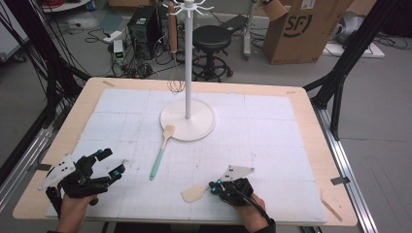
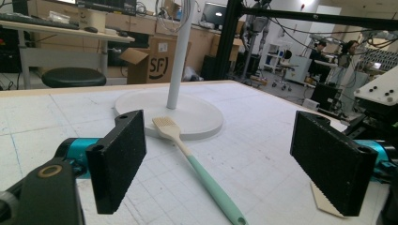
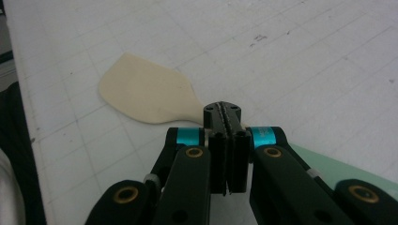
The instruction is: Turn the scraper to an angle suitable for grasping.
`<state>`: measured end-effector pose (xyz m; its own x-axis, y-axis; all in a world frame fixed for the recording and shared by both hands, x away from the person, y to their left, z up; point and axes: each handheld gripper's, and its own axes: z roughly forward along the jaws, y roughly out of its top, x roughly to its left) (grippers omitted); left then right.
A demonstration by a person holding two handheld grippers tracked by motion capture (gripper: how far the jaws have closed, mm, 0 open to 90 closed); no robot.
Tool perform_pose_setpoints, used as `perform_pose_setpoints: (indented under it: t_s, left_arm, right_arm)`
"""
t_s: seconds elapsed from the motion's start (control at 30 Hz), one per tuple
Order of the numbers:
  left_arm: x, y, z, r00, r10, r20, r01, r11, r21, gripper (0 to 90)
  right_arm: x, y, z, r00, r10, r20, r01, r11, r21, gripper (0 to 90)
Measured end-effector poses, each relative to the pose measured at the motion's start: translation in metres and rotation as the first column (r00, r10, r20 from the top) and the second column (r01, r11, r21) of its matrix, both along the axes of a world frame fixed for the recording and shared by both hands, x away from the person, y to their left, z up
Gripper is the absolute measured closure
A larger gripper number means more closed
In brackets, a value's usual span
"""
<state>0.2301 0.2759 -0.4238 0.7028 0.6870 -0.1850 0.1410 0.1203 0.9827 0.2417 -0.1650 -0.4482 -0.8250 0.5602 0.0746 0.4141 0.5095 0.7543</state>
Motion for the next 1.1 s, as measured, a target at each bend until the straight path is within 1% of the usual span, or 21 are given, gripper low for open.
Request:
perform_pose_setpoints:
  t_s: [0.13,0.4,0.53,0.63,0.67,0.7,0.77,0.83,0.87,0.9,0.97,1.03,1.1]
  left_arm:
    - [0.001,-0.002,0.0,1.0,-0.004,-0.001,0.004,1.0,0.0,19.2]
    - [0.002,0.0,0.001,1.0,-0.001,-0.003,0.001,1.0,0.002,19.2]
    - [0.002,0.0,0.0,1.0,0.0,-0.004,0.0,1.0,0.003,19.2]
    - [0.003,0.0,0.0,1.0,0.002,-0.008,-0.002,1.0,0.003,19.2]
    - [0.003,0.0,0.0,1.0,0.003,-0.008,-0.003,1.0,0.004,19.2]
    - [0.003,0.0,0.0,1.0,0.003,-0.009,-0.003,1.0,0.005,19.2]
    - [0.003,0.0,0.0,1.0,0.003,-0.009,-0.003,1.0,0.007,19.2]
    - [0.004,0.0,0.0,0.9999,0.003,-0.01,-0.003,1.0,0.008,19.2]
    - [0.004,0.0,0.0,0.9999,0.004,-0.012,-0.004,0.9999,0.01,19.2]
    - [0.004,0.0,0.0,0.9999,0.004,-0.012,-0.004,0.9999,0.011,19.2]
    - [0.005,-0.001,0.0,0.9999,0.004,-0.013,-0.003,1.0,0.009,19.2]
    - [0.005,-0.002,0.0,0.9999,0.001,-0.014,-0.001,0.9999,0.016,19.2]
    - [0.006,-0.004,0.0,0.9999,0.0,-0.017,0.0,0.9999,0.013,19.2]
  right_arm:
    - [0.007,0.006,0.001,0.9998,-0.018,0.005,0.018,1.0,-0.011,89.5]
    - [0.017,0.022,0.001,0.9991,-0.042,0.007,0.042,0.999,-0.015,89.5]
    - [0.021,0.029,0.0,0.9982,-0.06,-0.001,0.06,0.998,0.005,89.5]
    - [0.023,0.034,-0.001,0.9982,-0.059,0.001,0.059,0.998,0.011,89.5]
    - [0.025,0.033,-0.001,0.9987,-0.051,-0.005,0.052,0.999,0.014,89.5]
    - [0.026,0.03,0.0,0.9984,-0.056,-0.005,0.056,0.998,0.022,89.5]
    - [0.029,0.023,0.002,0.9967,-0.08,0.009,0.08,0.996,0.025,89.5]
    - [0.037,0.0,0.006,0.9864,-0.163,0.023,0.161,0.985,0.064,89.5]
    - [0.04,-0.009,0.008,0.9809,-0.192,0.033,0.189,0.98,0.067,89.5]
    - [0.045,-0.022,0.009,0.9698,-0.24,0.045,0.237,0.969,0.064,89.5]
    - [0.055,-0.042,0.01,0.9498,-0.309,0.047,0.306,0.949,0.072,89.4]
    - [0.063,-0.056,0.009,0.9321,-0.36,0.038,0.356,0.93,0.088,89.3]
    - [0.072,-0.065,0.006,0.9177,-0.397,0.022,0.394,0.916,0.083,89.3]
